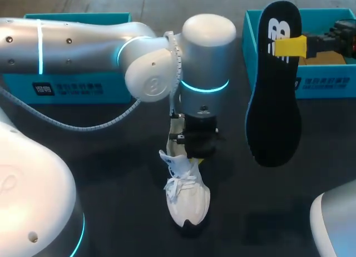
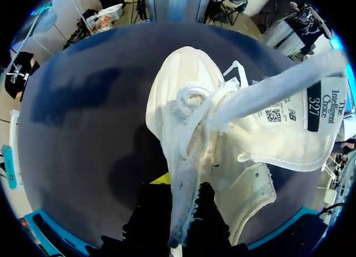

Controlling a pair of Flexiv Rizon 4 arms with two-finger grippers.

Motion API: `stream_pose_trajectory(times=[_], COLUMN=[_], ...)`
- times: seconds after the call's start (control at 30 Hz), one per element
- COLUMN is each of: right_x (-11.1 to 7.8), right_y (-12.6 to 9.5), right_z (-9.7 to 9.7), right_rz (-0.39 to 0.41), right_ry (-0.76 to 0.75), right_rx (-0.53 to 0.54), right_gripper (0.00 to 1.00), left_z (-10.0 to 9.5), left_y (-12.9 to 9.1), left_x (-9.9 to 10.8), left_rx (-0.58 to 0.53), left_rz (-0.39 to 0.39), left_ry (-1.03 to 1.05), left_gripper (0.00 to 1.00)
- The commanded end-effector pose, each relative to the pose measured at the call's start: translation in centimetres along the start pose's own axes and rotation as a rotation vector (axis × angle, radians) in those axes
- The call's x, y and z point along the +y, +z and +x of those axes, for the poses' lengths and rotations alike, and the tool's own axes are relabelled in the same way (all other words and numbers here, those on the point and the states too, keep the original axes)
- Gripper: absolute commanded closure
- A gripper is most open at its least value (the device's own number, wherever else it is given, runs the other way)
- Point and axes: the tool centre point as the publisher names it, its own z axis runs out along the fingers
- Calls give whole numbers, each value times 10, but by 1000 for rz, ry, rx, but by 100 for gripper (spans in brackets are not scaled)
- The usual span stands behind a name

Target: Take the shoe out of the shoebox, open the shoe tongue, remove and reinsert the insole, then place the shoe into the shoebox

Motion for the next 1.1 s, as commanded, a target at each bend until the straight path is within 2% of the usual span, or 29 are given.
stream_pose_trajectory(times=[0.03, 0.5, 1.1], right_x=[3, 3, 3], right_y=[2, 2, 2], right_z=[-1, -1, -1], right_rz=[5, 5, 5], right_ry=[3, 3, 3], right_rx=[0, 0, 0], right_gripper=[100, 100, 100], left_z=[9, 23, 17], left_y=[-1, 4, 18], left_x=[-3, -16, -24], left_rx=[-4, 4, 18], left_rz=[-4, 13, 33], left_ry=[3, 37, 30], left_gripper=[100, 100, 100])
